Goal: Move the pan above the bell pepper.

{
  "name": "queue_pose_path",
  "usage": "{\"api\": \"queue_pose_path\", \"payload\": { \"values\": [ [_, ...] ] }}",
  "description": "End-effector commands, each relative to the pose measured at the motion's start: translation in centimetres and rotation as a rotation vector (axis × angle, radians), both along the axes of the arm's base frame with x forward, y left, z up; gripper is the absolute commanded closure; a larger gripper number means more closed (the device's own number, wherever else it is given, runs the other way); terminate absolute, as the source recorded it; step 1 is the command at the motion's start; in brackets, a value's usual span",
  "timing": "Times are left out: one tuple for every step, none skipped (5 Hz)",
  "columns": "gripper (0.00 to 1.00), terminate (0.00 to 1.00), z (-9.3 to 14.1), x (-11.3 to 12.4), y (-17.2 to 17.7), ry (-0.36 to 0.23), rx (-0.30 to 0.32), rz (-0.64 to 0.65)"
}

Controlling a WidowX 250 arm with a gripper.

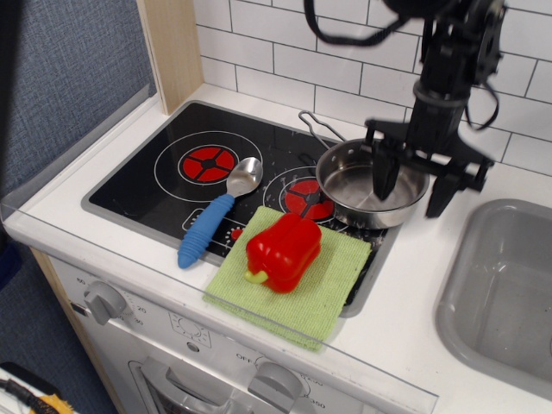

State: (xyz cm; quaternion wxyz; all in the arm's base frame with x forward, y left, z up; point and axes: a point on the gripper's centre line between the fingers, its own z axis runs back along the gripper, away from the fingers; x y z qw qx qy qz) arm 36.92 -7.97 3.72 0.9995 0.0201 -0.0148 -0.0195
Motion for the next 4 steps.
{"api": "queue_pose_path", "payload": {
  "values": [
    [0.0,0.0,6.61,-2.11,0.9,-0.164,-0.063,0.0],
    [0.0,0.0,6.56,-2.83,1.54,-0.169,-0.032,-0.036],
    [0.0,0.0,6.56,-2.83,1.54,-0.169,-0.032,-0.036],
    [0.0,1.0,6.56,-2.83,1.54,-0.169,-0.032,-0.036]
  ]
}}
